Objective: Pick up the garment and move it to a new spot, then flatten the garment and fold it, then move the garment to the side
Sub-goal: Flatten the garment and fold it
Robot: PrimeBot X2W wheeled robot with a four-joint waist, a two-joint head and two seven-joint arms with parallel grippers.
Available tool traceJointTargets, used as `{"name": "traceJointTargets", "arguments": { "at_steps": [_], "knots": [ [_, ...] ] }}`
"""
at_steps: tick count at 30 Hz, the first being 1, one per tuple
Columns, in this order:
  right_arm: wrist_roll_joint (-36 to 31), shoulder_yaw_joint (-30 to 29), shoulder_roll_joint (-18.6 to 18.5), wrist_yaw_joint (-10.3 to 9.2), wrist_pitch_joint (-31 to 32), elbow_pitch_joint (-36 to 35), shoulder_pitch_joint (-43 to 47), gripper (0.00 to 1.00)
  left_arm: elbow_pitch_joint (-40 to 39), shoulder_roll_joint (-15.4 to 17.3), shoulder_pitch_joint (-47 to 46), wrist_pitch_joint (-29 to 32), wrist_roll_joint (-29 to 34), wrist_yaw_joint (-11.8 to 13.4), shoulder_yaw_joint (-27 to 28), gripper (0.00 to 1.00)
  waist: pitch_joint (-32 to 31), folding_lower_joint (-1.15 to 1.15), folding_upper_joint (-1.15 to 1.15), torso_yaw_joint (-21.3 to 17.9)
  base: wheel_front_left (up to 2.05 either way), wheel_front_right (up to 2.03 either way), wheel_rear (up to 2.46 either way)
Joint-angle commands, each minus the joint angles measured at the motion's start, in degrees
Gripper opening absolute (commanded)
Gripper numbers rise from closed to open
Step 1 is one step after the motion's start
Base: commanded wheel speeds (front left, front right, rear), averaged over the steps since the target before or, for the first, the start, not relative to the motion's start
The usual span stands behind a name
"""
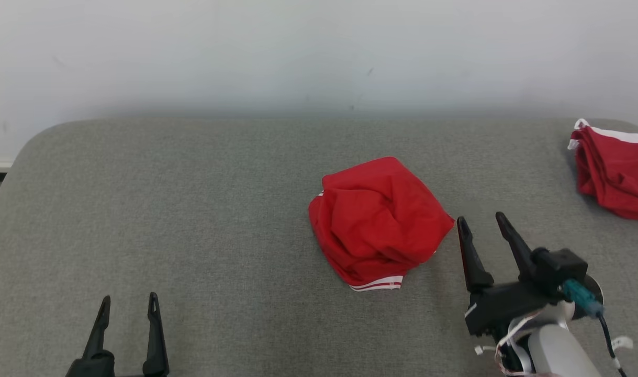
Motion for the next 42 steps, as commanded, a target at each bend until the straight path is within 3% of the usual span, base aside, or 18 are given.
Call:
{"name": "traceJointTargets", "arguments": {
  "at_steps": [1, 15, 16, 17, 18, 25, 30, 36, 42],
  "knots": [
    [0.57, 0.21, -0.25, -0.15, 0.02, 0.73, -0.78, 1.00, 0.10, -0.19, -0.51, -0.17, 0.38, -0.18, -0.05, 1.00, 1.12, -0.01, -0.01, 1.08, 0.00, 0.00, 0.00],
    [10.70, 4.40, -0.04, -0.15, 0.89, 23.29, -11.12, 1.00, 2.26, -1.88, -3.50, -0.17, 1.48, -2.26, 0.06, 1.00, 2.84, -0.01, -0.01, 4.65, 0.00, 0.00, 0.00],
    [11.47, 4.91, -0.08, -0.15, 0.71, 24.15, -11.58, 0.93, 2.31, -2.01, -3.61, -0.17, 1.54, -2.39, 0.19, 1.00, 2.90, -0.01, -0.01, 4.67, 0.00, 0.00, 0.00],
    [12.34, 5.55, -0.10, -0.15, 0.70, 25.01, -11.96, 0.16, 2.37, -2.11, -3.70, -0.17, 1.65, -2.36, 0.29, 1.00, 2.97, -0.01, -0.01, 4.68, 0.00, 0.00, 0.00],
    [13.37, 6.11, -0.03, -0.15, 0.74, 25.76, -12.27, 0.00, 2.42, -2.22, -3.79, -0.17, 1.75, -2.42, 0.38, 1.00, 3.05, -0.01, -0.01, 4.69, 0.00, 0.00, 0.00],
    [16.70, 9.30, -2.34, -0.15, -2.74, 26.60, -14.55, 0.00, 2.76, -2.78, -3.83, -0.17, 2.13, -3.02, 1.06, 1.00, 2.63, -0.01, -0.01, 4.13, 0.00, 0.00, 0.00],
    [14.28, 9.22, -6.57, -0.15, -4.34, 20.99, -13.36, 0.00, 2.92, -2.97, -2.74, -0.17, 2.00, -3.36, 1.86, 1.00, 1.54, -0.01, -0.01, 2.35, 0.00, 0.00, 0.00],
    [11.84, 1.90, -10.98, -0.15, -4.44, 8.06, -6.02, 0.00, 2.08, -3.62, -1.80, -0.18, 2.29, -3.57, 2.50, 1.00, 0.90, -0.01, -0.01, -0.68, 0.00, 0.00, 0.00],
    [8.23, -7.52, -10.67, -0.15, -2.53, -3.44, 4.95, 0.00, 1.89, -4.25, -2.56, -0.17, 2.51, -4.21, 2.40, 1.00, 1.54, -0.01, -0.01, -2.74, 0.00, 0.00, 0.00]
  ]
}}
